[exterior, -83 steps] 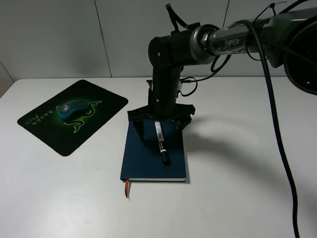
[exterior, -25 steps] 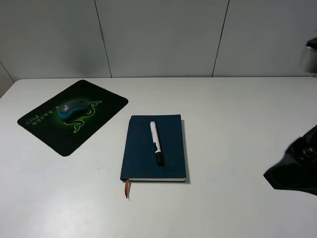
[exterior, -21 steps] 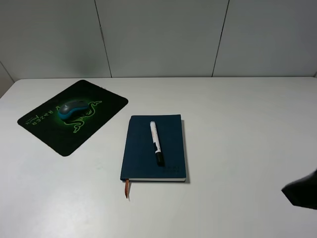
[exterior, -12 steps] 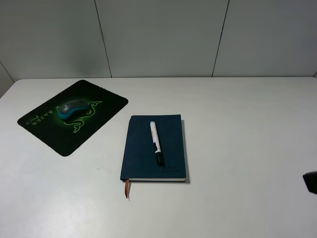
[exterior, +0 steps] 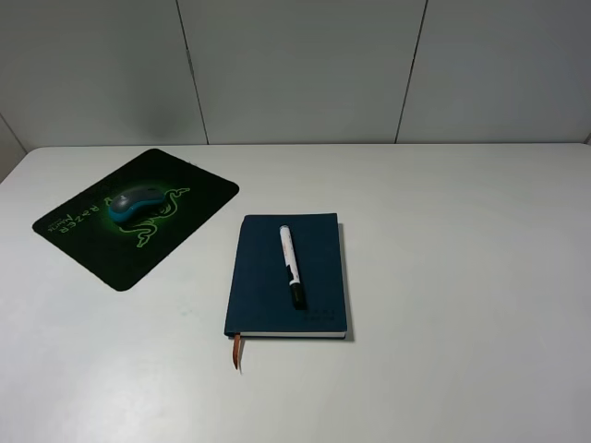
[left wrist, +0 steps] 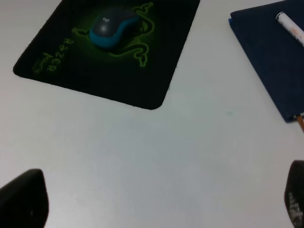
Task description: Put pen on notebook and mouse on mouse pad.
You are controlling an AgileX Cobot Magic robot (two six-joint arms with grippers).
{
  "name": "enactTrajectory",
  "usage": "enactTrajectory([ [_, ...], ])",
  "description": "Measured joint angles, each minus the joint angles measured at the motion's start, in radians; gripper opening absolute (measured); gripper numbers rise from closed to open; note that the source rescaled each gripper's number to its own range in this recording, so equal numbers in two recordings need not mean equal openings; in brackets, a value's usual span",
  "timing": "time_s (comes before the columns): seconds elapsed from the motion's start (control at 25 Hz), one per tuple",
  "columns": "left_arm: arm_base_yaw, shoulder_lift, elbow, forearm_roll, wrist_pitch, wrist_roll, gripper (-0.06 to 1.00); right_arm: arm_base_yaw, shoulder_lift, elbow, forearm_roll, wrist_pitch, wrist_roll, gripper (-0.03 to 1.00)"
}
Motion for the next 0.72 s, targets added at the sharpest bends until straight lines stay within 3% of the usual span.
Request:
enactTrajectory([
  [0.2, 0.000, 0.000, 0.000, 0.000, 0.000, 0.000, 1.00, -0.068, -0.115, 0.000, 0.006, 0.000, -0.048, 1.00],
  [0.72, 0.000, 0.000, 0.000, 0.000, 0.000, 0.000, 1.00, -0.071, -0.207, 0.004, 0.002, 0.001, -0.055, 1.00],
])
